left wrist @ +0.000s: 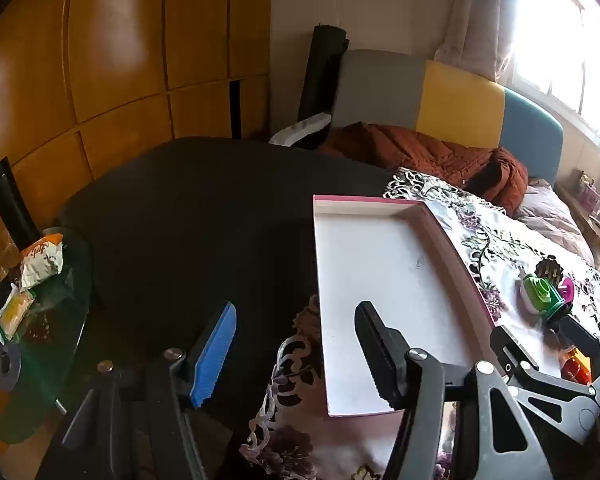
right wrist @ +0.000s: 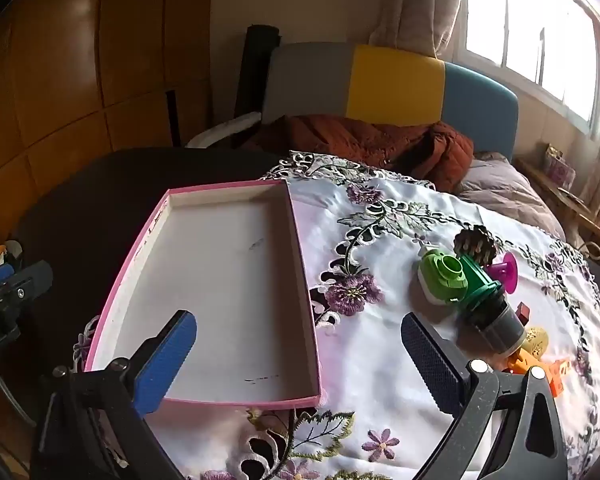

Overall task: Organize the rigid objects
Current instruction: 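Move the left tool toward the cluster of toys beside the tray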

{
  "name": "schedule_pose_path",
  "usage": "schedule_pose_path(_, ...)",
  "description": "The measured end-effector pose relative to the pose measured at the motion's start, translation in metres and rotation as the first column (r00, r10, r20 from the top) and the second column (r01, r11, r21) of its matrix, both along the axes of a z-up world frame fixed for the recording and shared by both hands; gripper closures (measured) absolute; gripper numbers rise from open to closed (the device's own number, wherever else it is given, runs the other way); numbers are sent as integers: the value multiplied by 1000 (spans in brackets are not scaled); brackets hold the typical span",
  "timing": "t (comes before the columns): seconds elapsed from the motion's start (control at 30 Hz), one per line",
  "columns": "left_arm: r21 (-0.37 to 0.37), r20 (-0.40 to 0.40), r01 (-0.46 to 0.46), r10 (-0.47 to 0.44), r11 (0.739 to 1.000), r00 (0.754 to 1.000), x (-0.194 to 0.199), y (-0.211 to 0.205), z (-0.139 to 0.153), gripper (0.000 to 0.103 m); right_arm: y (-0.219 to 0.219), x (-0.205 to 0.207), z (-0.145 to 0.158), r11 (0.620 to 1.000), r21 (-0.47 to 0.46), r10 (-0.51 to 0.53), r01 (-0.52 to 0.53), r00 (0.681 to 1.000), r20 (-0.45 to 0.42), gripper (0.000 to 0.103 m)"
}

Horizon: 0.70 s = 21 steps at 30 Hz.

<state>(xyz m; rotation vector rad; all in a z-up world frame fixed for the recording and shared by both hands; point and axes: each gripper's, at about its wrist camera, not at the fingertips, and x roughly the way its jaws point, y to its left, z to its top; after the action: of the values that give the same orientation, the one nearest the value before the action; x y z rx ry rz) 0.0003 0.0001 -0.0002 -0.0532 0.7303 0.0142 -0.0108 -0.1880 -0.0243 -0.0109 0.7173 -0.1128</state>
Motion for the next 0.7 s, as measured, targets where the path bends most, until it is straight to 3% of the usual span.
schedule_pose_path(0.7, 30, -32, 26, -25, 999, 999, 5, -4, -13, 40, -8, 0, 5, 1000, 3, 14, -14, 1000, 28, 0)
